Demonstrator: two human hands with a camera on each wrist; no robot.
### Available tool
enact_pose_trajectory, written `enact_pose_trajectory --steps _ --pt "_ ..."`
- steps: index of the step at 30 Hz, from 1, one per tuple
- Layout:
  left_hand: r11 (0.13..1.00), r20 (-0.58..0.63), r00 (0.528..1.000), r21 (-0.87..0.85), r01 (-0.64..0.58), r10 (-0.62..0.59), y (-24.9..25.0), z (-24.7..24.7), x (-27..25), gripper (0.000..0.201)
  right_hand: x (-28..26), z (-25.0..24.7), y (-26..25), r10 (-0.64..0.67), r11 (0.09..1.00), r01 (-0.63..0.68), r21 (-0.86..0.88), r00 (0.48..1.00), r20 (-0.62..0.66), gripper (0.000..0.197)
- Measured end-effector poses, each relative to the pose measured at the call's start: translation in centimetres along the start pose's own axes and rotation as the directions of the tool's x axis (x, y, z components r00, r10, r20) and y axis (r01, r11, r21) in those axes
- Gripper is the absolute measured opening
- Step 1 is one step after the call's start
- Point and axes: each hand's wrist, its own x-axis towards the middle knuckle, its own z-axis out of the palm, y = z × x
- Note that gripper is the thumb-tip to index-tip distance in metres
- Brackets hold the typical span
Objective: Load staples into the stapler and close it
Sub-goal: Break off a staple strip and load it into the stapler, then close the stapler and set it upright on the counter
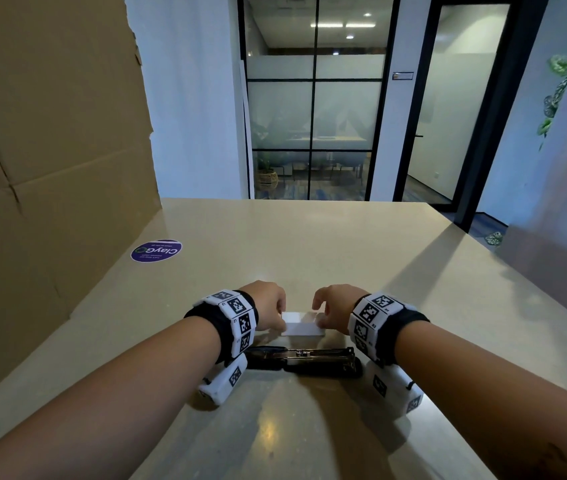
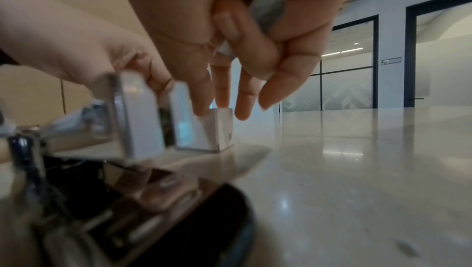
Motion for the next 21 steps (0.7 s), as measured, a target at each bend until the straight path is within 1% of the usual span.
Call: enact_pose_trajectory --steps 3,6,7,9,13,17,21 --pt "1.0 0.014 1.0 -0.016 0.014 -0.013 -0.1 0.1 0.2 0.041 -0.4 0.0 -0.1 0.046 0.999 -0.046 0.026 0.999 -0.014 0.032" --pt "1.0 0.02 1.0 -0.026 0.008 -0.007 -0.1 0.0 0.1 0.035 -0.4 -0.2 -0.1 0.081 0.992 -0.079 0.101 0.997 -0.016 0.016" --pt "1.0 0.023 1.0 -0.029 0.006 -0.005 -0.1 0.0 0.1 0.033 -0.4 -0.2 -0.1 0.088 0.99 -0.086 0.113 0.996 -0.02 0.015" --pt "0.999 0.026 1.0 -0.034 0.006 -0.005 0.0 0.1 -0.1 0.03 -0.5 -0.4 0.1 0.1 0.988 -0.096 0.12 0.995 -0.028 0.021" --pt "0.998 0.029 0.999 -0.056 0.024 -0.022 0.0 0.1 -0.4 0.036 -0.8 -0.6 0.4 0.07 0.993 -0.063 0.104 0.996 -0.062 0.025" --pt "0.995 0.01 0.999 -0.087 0.041 -0.04 -0.3 0.0 -0.8 0.044 -1.2 -0.8 0.7 0.03 0.985 -0.013 0.173 0.995 -0.093 0.025" --pt "0.993 -0.003 0.999 -0.112 0.048 -0.048 -0.6 0.0 -1.4 0.053 -1.6 -0.6 0.3 -0.02 0.982 0.039 0.184 0.994 -0.104 0.024"
